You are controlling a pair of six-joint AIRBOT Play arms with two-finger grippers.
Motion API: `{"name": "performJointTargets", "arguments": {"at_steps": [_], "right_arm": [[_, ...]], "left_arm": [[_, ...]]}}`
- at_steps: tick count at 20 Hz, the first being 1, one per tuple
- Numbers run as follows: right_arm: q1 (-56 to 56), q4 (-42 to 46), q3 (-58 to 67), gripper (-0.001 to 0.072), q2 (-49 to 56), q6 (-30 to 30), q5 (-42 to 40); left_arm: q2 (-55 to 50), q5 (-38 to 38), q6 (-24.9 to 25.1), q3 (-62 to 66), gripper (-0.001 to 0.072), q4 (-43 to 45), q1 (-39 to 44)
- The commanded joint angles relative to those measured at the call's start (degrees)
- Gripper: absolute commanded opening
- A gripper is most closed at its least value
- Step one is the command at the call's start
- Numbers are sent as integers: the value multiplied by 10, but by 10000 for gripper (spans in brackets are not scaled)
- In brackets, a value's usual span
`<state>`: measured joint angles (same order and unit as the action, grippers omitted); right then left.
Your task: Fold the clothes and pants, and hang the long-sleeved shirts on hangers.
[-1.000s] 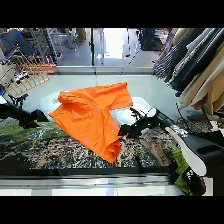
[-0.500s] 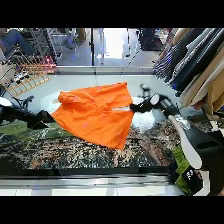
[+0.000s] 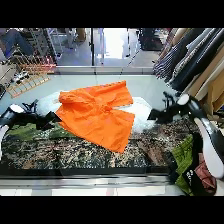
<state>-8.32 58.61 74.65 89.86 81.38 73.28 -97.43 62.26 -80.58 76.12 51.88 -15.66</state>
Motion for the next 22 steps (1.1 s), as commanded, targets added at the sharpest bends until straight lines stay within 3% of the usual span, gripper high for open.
{"name": "performJointTargets", "arguments": {"at_steps": [1,5,6,12,13,15,16,17,18,19,22], "right_arm": [[-2,-196,-242,586,-111,-91,-2],[49,-269,-384,612,-136,-111,-88],[67,-273,-395,638,-136,-111,-112],[170,-353,-398,627,-109,-117,-251],[189,-374,-398,616,-94,-128,-261],[229,-424,-389,557,-62,-158,-294],[246,-439,-379,476,-50,-162,-318],[260,-449,-366,312,-43,-162,-343],[271,-451,-352,86,-41,-162,-359],[273,-442,-338,12,-45,-163,-362],[252,-349,-306,10,-108,-158,-346]], "left_arm": [[-8,-77,-18,0,589,-1,-2],[-41,-79,-43,35,590,-1,-2],[-52,-78,-49,47,589,-1,-2],[-99,-91,-93,80,586,-7,-1],[-103,-99,-95,80,560,-17,-1],[-108,-117,-95,80,356,-37,-1],[-110,-122,-95,80,265,-49,-1],[-111,-124,-94,80,110,-59,-1],[-110,-122,-94,80,11,-63,0],[-107,-113,-87,80,11,-69,0],[-69,-26,15,85,8,-82,-4]]}}
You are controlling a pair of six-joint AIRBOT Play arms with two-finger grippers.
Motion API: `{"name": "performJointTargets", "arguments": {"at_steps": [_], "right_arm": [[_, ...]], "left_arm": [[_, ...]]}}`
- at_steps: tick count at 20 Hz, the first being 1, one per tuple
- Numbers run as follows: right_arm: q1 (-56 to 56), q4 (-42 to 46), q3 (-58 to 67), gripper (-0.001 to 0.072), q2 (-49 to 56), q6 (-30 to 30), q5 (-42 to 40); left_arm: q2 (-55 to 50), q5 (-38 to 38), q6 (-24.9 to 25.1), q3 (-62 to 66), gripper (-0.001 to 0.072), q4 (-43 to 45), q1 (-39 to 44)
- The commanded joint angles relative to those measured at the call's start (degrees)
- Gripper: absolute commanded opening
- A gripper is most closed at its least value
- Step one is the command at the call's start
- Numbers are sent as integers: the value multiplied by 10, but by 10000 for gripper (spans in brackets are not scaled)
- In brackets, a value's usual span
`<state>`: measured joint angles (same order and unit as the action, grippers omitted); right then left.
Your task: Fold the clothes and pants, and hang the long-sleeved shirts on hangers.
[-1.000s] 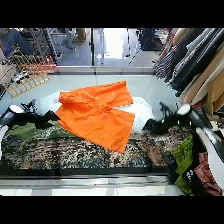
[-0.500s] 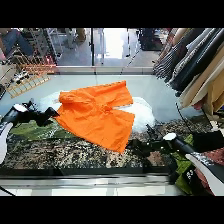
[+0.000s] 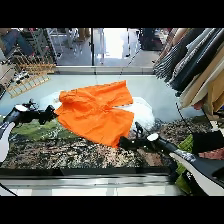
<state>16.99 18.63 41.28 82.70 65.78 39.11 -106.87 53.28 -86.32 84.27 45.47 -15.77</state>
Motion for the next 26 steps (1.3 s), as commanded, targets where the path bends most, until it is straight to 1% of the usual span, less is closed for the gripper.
{"name": "performJointTargets", "arguments": {"at_steps": [1,2,4,5,6,8,9,10,12,13,15,16,17,18,19,20,22,24,26], "right_arm": [[-19,107,38,9,-81,8,15],[-38,169,50,9,-132,24,37],[-81,311,96,9,-262,65,96],[-103,371,130,9,-334,71,123],[-122,405,167,9,-398,71,139],[-155,435,252,9,-511,70,137],[-164,435,299,9,-552,70,134],[-167,435,343,9,-579,70,134],[-167,432,433,9,-605,66,133],[-167,434,480,9,-605,65,132],[-167,436,559,9,-590,50,117],[-167,447,589,9,-577,49,112],[-167,474,614,9,-558,49,114],[-167,511,626,8,-533,53,119],[-167,534,627,8,-505,56,131],[-167,543,625,8,-469,56,157],[-167,535,614,8,-373,57,223],[-167,513,593,9,-253,57,267],[-167,486,569,9,-137,54,251]], "left_arm": [[52,101,99,6,8,-21,-7],[87,139,117,12,8,-23,-13],[165,216,123,43,9,-32,-22],[205,256,130,68,9,-44,-26],[249,295,136,100,10,-68,-29],[332,329,140,172,10,-128,-30],[371,328,158,207,10,-159,-30],[412,320,174,244,10,-188,-30],[484,268,189,310,10,-207,-30],[517,234,200,334,10,-206,-30],[586,154,238,345,10,-190,-30],[610,123,240,345,9,-152,-30],[624,111,229,344,9,-110,-30],[627,115,205,337,10,-71,-30],[621,129,186,316,10,-49,-30],[610,152,171,286,9,-49,-29],[567,195,160,199,9,-78,-29],[511,191,160,97,10,-97,-28],[441,153,168,7,10,-97,-15]]}}
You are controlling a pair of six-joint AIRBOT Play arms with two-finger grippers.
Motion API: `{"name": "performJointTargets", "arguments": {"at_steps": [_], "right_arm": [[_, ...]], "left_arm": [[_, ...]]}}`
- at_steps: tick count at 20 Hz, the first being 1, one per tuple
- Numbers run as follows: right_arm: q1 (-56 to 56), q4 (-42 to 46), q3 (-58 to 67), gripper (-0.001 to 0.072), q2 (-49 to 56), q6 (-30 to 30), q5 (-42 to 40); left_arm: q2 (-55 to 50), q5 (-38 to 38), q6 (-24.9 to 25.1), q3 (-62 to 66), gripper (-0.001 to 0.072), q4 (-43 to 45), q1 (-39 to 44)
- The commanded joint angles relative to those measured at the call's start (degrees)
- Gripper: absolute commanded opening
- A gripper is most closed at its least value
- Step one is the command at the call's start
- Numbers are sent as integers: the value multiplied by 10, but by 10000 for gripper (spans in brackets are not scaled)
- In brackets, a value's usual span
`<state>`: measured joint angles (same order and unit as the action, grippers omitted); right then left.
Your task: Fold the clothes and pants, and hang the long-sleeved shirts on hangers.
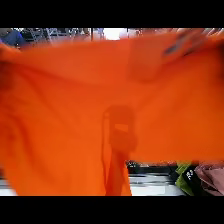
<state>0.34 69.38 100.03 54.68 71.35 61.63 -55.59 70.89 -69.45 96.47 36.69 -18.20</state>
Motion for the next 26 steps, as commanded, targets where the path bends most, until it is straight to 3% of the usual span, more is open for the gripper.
{"name": "performJointTargets", "arguments": {"at_steps": [1,6,9,12,16,18,22,26], "right_arm": [[0,-26,-24,9,196,-1,6],[1,-42,-24,9,399,-1,-112],[1,-51,-22,10,421,-1,-105],[1,-52,4,10,384,-7,16],[10,-50,-28,10,281,-11,244],[27,-50,-113,10,219,10,304],[75,-61,-387,10,109,48,234],[147,-94,-596,11,96,48,70]], "left_arm": [[-112,-55,9,-150,10,-8,21],[-362,-219,13,-177,11,-13,98],[-442,-232,13,-129,10,-25,114],[-443,-171,13,-80,10,-20,92],[-438,55,31,-26,10,-20,12],[-439,165,30,-26,10,21,-13],[-440,226,30,-54,10,223,-1],[-442,175,43,-116,10,255,27]]}}
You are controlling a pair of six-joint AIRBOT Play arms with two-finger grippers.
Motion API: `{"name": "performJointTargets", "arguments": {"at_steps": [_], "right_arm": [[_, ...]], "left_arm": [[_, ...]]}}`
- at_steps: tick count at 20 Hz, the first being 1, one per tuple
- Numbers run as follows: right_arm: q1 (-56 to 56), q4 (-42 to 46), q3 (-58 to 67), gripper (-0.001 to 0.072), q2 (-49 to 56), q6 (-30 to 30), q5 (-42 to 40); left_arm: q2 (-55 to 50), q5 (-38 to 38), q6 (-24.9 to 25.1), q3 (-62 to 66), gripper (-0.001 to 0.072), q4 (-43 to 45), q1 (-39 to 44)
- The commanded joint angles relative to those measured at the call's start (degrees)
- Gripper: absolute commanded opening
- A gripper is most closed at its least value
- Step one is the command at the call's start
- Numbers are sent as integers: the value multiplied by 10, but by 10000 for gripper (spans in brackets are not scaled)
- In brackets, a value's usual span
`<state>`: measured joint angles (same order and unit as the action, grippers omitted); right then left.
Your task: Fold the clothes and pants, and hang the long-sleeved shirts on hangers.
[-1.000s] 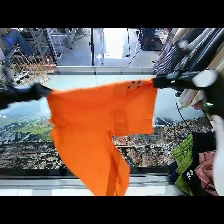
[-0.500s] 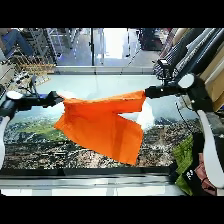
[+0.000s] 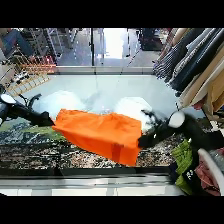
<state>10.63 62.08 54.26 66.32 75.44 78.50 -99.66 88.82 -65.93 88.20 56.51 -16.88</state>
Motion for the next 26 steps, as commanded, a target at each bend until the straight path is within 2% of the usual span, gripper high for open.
{"name": "performJointTargets", "arguments": {"at_steps": [1,2,3,4,5,7,9,11,13,14,15,18,19,20,21,22,23,24,26], "right_arm": [[59,-23,-163,10,-16,7,-126],[70,-25,-177,42,-15,5,-139],[70,-17,-176,322,-17,4,-130],[54,-4,-172,608,-28,6,-115],[26,12,-172,562,-46,19,-112],[-68,17,-181,564,-88,45,-117],[-158,-45,-205,564,-98,43,-159],[-183,-116,-235,563,-76,10,-204],[-171,-179,-249,562,-34,-36,-229],[-160,-204,-249,561,-10,-56,-239],[-147,-226,-249,561,13,-74,-254],[-82,-280,-248,559,82,-116,-319],[-59,-313,-246,526,101,-142,-338],[-30,-358,-239,382,117,-185,-363],[-5,-389,-225,166,127,-214,-396],[10,-380,-206,15,127,-220,-422],[7,-334,-181,10,122,-198,-434],[-8,-243,-155,9,112,-138,-437],[-66,9,-95,8,87,23,-392]], "left_arm": [[-6,-10,8,-37,11,69,22],[-9,-12,8,-37,83,79,28],[-9,-12,8,-35,247,88,30],[-7,-11,2,-30,485,97,30],[-4,-5,-27,-20,593,110,27],[0,33,-53,18,592,125,15],[7,47,-85,65,590,113,6],[18,43,-97,95,569,49,6],[31,21,-60,99,293,-41,13],[33,12,-39,99,104,-74,18],[33,2,-32,98,14,-87,23],[28,-7,-26,98,12,-76,40],[26,-7,-26,97,12,-76,45],[22,-8,-20,97,11,-72,54],[17,-8,-7,97,11,-68,65],[10,-8,4,97,11,-61,79],[3,-8,9,94,10,-53,97],[-3,-13,10,87,10,-49,113],[-10,-41,17,53,10,-49,151]]}}
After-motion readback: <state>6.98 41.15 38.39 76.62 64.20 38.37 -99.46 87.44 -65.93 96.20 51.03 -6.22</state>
